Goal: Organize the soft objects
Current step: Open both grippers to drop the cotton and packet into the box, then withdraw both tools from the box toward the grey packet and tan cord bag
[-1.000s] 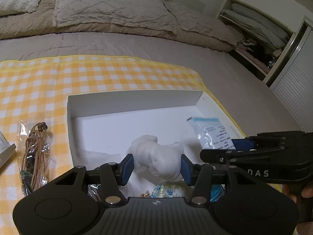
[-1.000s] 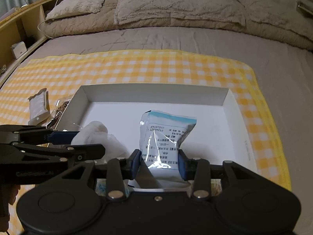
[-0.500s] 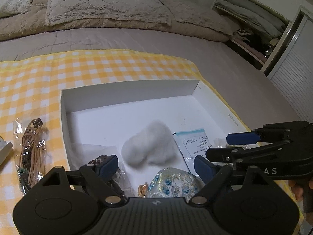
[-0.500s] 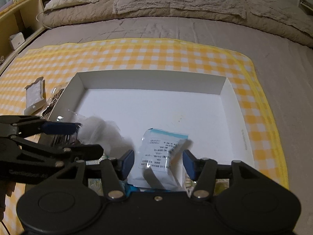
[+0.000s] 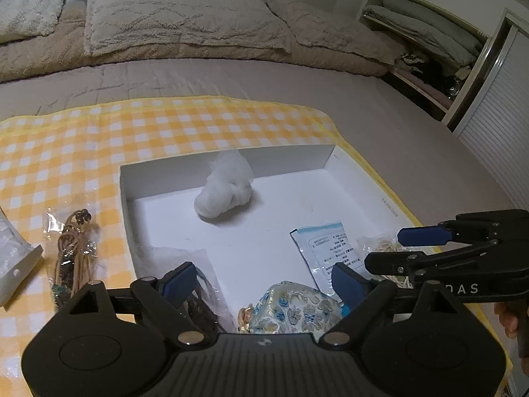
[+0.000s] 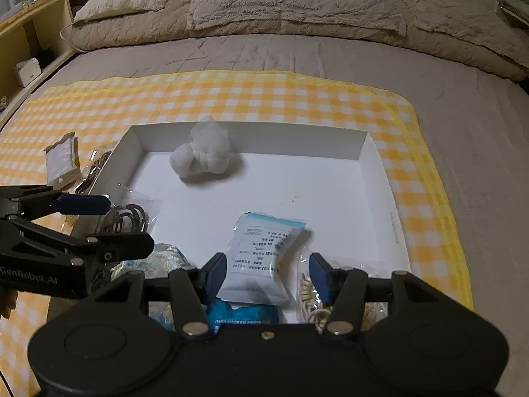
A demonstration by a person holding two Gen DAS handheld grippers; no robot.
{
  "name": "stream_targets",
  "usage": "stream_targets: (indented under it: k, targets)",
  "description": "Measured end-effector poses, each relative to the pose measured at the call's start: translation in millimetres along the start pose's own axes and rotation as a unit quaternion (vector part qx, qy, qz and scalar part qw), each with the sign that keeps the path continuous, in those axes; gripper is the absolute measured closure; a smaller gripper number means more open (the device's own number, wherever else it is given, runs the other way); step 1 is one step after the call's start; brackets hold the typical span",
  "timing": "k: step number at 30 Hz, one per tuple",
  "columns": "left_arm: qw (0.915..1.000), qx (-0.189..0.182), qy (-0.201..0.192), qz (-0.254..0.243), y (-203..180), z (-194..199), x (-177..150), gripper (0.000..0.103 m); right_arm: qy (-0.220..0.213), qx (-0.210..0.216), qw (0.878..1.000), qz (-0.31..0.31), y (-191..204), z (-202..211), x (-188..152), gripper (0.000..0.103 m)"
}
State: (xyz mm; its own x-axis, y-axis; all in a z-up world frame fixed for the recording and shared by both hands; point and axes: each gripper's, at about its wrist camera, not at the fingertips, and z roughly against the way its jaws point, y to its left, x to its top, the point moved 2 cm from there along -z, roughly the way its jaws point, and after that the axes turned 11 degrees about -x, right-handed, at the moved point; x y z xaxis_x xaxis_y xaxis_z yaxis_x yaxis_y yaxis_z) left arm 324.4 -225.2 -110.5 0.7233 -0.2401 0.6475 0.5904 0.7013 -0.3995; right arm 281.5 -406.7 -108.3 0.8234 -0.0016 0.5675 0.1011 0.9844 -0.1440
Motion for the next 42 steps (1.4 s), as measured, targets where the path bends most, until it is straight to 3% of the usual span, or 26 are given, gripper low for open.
stream_targets:
  k: [14,30,42]
  targets:
    - [0.9997,0.018,-0.016,-0.005,-6,34,1,0.001,-0.03,-0.003,0.999,-0.019,-13,35,-6,0.037]
    - [0.9978,0.05,-0.044,-0.009,-15,69,-1,0.0,-0.091,-0.011,0.994,-0.058,-27,77,-18,0.0]
    - [0.9931,0.092,-0.073,-0.003,8,106,-3,0.0,-0.125,-0.017,0.989,-0.081,-27,87,-18,0.0]
